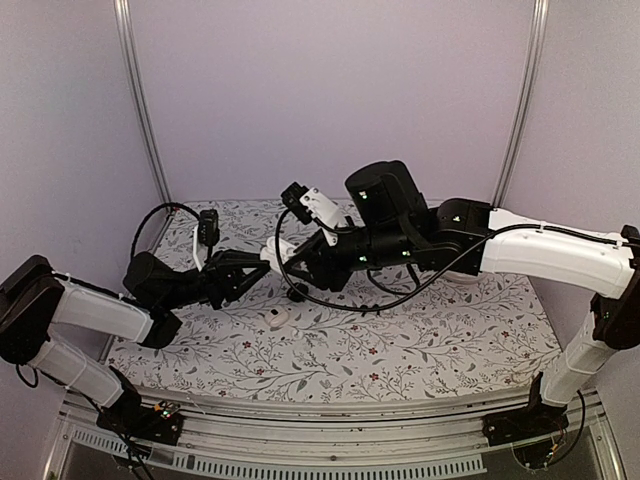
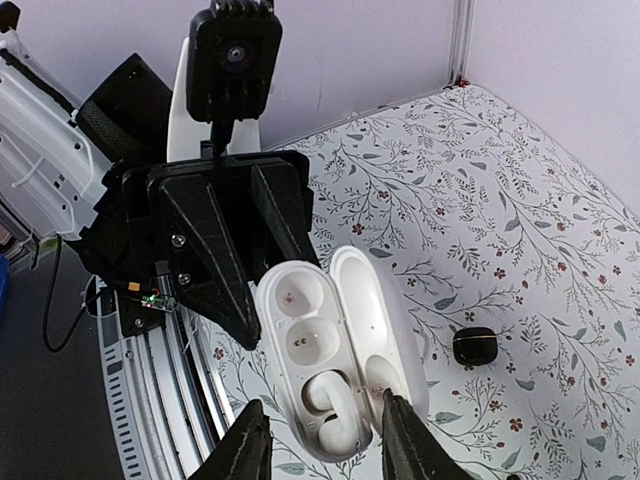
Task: Insert the wireless bluetooth earbuds into the charging case
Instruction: Insert the left earbud into the right side groove of the charging case, then adjust the charging case.
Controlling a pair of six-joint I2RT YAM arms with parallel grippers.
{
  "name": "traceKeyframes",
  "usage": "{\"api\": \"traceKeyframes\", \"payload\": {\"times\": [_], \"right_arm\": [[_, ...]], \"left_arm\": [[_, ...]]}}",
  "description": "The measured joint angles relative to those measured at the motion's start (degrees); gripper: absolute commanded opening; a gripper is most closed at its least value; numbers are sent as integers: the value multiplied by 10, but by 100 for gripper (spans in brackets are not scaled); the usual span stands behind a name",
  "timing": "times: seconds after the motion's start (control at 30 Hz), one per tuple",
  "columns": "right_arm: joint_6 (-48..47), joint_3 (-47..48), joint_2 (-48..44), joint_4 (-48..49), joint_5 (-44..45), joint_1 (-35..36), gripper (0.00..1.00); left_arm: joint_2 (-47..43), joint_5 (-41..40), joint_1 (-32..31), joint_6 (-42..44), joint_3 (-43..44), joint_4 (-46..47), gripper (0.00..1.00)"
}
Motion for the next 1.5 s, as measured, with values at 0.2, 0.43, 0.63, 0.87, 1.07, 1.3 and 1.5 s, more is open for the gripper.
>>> {"api": "traceKeyframes", "payload": {"times": [0.2, 0.43, 0.63, 0.87, 1.07, 1.3, 1.5], "right_arm": [[9, 0, -5, -2, 0, 0, 45], [31, 0, -28, -3, 1, -9, 56], [80, -4, -54, -2, -11, -51, 78], [124, -56, -76, 43, -93, -72, 83], [165, -80, -63, 88, -161, -76, 83], [256, -137, -54, 175, -236, -117, 86], [288, -189, -62, 260, -256, -115, 86]], "left_arm": [[0, -2, 0, 0, 0, 0, 0], [0, 2, -2, 1, 1, 1, 0], [0, 6, -3, 1, 6, 2, 0], [0, 10, -3, 1, 11, 2, 0], [0, 12, -3, 1, 16, 2, 0], [-4, 11, -3, 2, 19, 2, 0], [-7, 1, -3, 2, 29, 2, 0]]}}
